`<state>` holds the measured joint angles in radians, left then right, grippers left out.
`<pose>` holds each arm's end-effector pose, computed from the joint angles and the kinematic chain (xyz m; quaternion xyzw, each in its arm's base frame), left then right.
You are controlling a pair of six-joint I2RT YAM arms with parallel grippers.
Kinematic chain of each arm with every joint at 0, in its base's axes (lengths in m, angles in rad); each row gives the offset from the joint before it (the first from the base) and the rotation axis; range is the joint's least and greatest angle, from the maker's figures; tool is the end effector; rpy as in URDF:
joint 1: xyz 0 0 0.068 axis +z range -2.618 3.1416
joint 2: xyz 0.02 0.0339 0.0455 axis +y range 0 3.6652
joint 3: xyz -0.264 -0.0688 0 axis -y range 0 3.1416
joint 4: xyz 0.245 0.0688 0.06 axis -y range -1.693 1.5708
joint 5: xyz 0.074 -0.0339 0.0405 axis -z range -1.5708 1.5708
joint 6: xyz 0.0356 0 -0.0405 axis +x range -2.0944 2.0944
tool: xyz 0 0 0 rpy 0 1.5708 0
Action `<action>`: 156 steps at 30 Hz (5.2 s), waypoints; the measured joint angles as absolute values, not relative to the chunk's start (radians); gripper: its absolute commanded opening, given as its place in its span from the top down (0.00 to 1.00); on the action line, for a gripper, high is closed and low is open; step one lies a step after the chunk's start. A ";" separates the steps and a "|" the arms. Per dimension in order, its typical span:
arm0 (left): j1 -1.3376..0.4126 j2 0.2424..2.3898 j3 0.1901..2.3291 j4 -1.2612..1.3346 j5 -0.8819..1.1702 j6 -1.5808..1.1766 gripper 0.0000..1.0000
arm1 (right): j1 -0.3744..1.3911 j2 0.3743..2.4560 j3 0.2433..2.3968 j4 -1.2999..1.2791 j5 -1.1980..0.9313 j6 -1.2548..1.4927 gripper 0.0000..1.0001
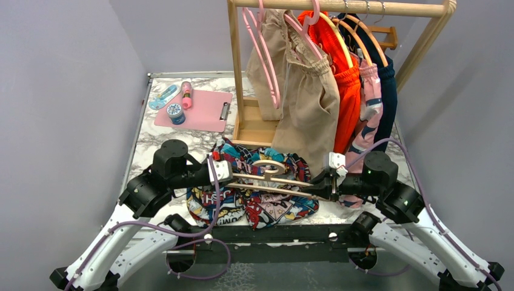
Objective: Place the shorts on the hanger
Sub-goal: Hang the shorts on the hanger.
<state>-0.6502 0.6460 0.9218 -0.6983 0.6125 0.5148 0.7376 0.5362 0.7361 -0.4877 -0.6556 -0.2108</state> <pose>0.0852 -0.0905 0.3546 0.5772 0.5785 -0.2876 0.4995 0.0737 0.0963 0.3268 -0.5178 0.5869 0.3966 0.4798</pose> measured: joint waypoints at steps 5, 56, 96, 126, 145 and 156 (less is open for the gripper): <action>-0.654 0.651 0.922 -0.699 0.613 0.516 0.77 | 0.738 0.529 0.736 -0.492 -0.653 -0.210 0.99; -0.657 0.635 0.914 -0.667 0.722 0.400 1.00 | 0.734 0.541 0.978 -0.578 -0.570 -0.034 0.06; -0.688 0.745 0.956 -0.603 0.796 0.318 1.00 | 0.762 0.910 1.028 -0.254 -0.884 -0.156 0.45; -0.688 0.765 0.976 -0.591 0.791 0.334 1.00 | 0.781 0.958 1.015 -0.188 -0.875 -0.117 0.94; -0.690 0.498 0.781 -0.425 0.437 0.189 0.01 | 0.786 0.801 0.895 -0.153 -0.616 0.059 0.99; -0.690 0.398 0.703 -0.411 -0.155 -0.276 0.01 | 0.786 0.731 0.805 -0.128 -0.438 0.182 0.99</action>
<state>-0.6895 0.3981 0.7033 -0.4110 -0.1547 -0.2764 0.7856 0.7311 0.8055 -0.1280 -0.4381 0.1822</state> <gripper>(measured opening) 0.989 0.047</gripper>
